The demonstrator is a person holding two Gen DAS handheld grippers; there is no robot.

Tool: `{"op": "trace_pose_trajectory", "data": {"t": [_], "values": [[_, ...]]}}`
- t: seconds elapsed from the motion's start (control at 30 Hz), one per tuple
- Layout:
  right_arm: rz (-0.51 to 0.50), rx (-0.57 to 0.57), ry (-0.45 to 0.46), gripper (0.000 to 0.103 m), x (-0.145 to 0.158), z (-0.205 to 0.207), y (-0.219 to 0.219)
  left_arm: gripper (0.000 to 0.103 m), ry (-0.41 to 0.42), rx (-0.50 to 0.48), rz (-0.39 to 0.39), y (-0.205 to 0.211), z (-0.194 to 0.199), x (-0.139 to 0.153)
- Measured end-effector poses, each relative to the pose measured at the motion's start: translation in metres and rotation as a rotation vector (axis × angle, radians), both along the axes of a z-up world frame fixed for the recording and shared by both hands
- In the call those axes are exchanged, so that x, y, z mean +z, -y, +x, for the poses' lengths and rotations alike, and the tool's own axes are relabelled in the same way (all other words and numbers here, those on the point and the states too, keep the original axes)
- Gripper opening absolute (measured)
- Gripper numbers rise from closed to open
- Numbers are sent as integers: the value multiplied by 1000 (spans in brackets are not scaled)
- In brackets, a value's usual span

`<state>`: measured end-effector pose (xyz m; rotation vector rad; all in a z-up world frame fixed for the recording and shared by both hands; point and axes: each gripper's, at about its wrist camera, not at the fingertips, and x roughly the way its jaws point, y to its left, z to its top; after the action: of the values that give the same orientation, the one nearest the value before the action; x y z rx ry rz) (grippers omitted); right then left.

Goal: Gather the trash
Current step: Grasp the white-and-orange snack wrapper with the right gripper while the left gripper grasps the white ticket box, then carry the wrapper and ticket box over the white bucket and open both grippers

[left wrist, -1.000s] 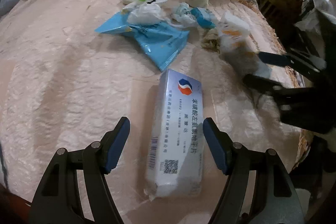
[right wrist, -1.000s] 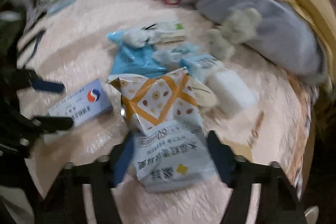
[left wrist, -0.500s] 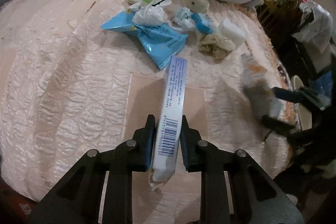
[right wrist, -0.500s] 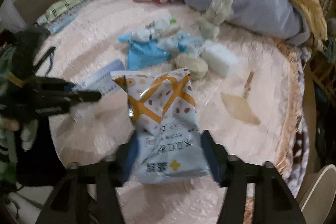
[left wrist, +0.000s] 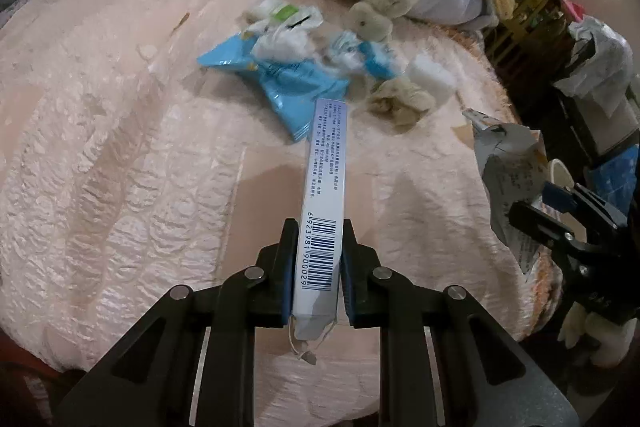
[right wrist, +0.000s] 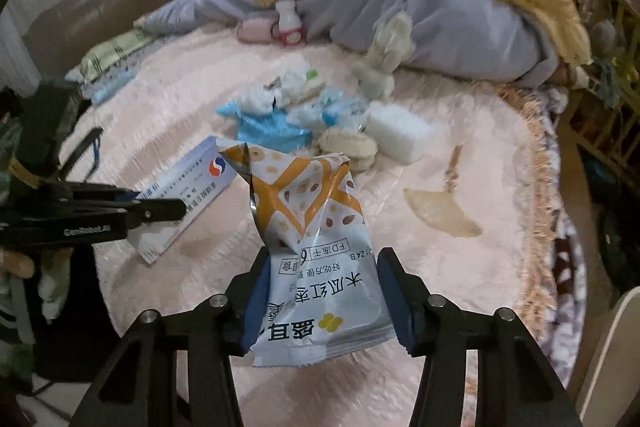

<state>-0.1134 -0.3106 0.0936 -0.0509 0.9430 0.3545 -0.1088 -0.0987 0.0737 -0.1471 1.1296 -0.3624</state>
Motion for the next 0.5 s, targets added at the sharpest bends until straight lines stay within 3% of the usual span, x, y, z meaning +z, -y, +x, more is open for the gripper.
{"op": "trace_pose_trajectory", "data": {"t": [0.27, 0.5], "values": [[23, -64, 34, 51, 16, -14, 29, 17, 57, -42, -16, 27, -11, 27], [13, -168, 56, 51, 27, -34, 82, 17, 90, -113, -36, 76, -13, 46]]}}
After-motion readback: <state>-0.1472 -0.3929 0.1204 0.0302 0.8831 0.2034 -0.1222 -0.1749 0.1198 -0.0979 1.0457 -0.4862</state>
